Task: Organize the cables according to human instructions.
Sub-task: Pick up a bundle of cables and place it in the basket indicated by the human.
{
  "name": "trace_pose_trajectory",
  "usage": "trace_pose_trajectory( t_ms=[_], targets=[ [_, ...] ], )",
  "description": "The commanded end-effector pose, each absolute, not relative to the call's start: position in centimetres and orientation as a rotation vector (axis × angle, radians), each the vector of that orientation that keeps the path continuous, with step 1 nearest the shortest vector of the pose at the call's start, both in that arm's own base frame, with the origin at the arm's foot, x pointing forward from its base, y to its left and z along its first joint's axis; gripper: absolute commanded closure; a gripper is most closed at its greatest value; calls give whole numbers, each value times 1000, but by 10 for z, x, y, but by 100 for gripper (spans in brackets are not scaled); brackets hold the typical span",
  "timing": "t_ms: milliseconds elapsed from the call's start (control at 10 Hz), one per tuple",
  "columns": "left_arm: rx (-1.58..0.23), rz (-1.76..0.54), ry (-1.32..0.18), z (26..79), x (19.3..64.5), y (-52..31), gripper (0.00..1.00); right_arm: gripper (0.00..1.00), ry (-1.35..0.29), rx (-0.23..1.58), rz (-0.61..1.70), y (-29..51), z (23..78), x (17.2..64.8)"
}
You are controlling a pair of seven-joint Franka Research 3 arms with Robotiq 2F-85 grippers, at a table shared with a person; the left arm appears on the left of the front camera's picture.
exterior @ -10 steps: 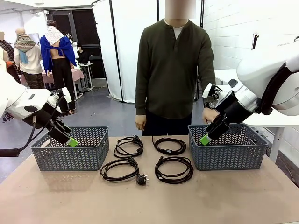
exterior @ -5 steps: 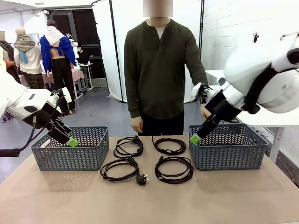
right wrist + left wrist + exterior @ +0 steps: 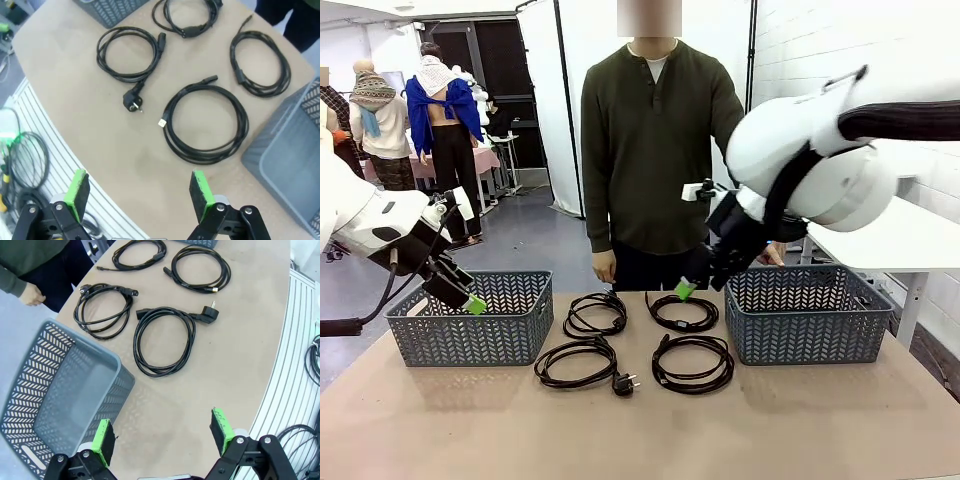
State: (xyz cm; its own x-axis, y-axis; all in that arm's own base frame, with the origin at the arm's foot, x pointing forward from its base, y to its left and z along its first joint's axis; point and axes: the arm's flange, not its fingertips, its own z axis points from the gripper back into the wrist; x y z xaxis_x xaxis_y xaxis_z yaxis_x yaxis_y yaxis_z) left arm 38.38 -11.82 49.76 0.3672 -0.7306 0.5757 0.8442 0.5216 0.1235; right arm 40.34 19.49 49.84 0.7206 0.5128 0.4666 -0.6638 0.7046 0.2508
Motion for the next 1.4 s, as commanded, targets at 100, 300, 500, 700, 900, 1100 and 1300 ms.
trace_pose_trajectory(
  t_ms=[100,300,500,700,900,1100,1300],
  targets=[
    [-225,-1035,-628,495,386,-115,0,0,-326,337,565,230,493,431],
    [-225,-1035,-628,495,386,-115,0,0,-317,264,511,243,482,445],
    [-225,-1035,-628,495,386,-115,0,0,-282,246,489,254,471,450],
    [-225,-1035,-628,495,386,-115,0,0,-299,270,516,245,469,446],
    [-225,-1035,-628,495,386,-115,0,0,-299,270,516,245,469,446],
    [-225,-1035,-628,495,386,-115,0,0,-299,270,516,245,469,446],
    [-225,-1035,-628,495,386,-115,0,0,-276,282,460,256,464,455]
  ],
)
